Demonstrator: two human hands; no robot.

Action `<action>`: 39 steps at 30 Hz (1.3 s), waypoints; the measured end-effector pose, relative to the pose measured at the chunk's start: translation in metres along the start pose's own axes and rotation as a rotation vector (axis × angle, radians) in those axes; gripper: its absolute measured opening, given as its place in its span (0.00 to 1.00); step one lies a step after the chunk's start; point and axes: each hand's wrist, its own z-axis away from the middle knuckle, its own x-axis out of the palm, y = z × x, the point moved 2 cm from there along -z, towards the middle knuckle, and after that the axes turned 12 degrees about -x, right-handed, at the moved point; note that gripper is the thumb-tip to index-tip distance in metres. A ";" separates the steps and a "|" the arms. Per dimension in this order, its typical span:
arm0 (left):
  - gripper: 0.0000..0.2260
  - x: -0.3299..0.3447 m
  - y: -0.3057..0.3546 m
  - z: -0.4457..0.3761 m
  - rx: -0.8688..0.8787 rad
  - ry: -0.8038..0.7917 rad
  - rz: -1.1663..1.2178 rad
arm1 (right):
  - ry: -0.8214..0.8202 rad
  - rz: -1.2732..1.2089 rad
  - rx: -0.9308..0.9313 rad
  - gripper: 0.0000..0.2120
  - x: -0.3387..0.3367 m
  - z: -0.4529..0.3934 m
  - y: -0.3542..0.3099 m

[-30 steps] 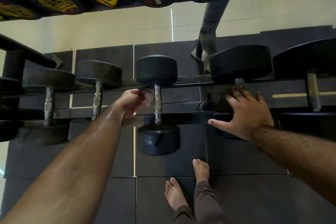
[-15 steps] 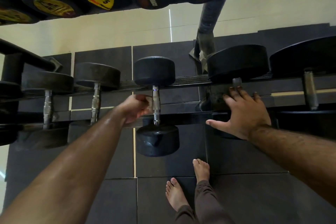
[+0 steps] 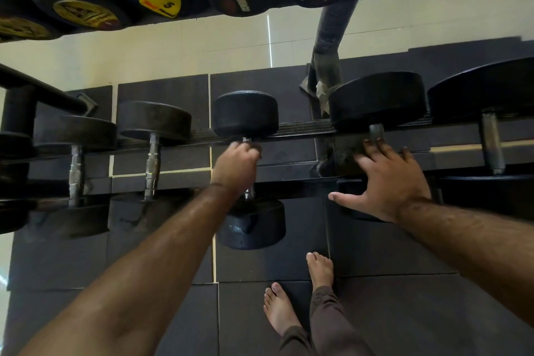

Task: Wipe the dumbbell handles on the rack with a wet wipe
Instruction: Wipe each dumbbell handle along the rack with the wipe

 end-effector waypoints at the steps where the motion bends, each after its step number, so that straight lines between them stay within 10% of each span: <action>1: 0.08 0.009 0.001 0.003 0.103 -0.017 -0.060 | -0.002 0.000 -0.001 0.61 0.000 0.000 0.000; 9: 0.13 -0.024 -0.007 0.022 0.193 -0.554 -0.083 | -0.005 -0.030 0.009 0.61 0.006 -0.001 0.003; 14: 0.09 -0.053 -0.023 0.031 -0.444 -0.402 1.082 | -0.024 -0.002 0.006 0.60 0.013 -0.003 0.006; 19: 0.07 -0.076 0.012 0.064 -0.534 -0.377 1.617 | -0.016 -0.100 0.019 0.56 0.004 0.001 -0.004; 26: 0.08 -0.186 0.061 0.133 -0.405 -0.289 1.651 | 0.049 -1.682 0.021 0.25 -0.122 0.073 -0.125; 39: 0.07 -0.410 0.130 0.254 -0.279 -0.318 1.667 | 0.493 -1.866 0.047 0.07 -0.310 0.256 -0.161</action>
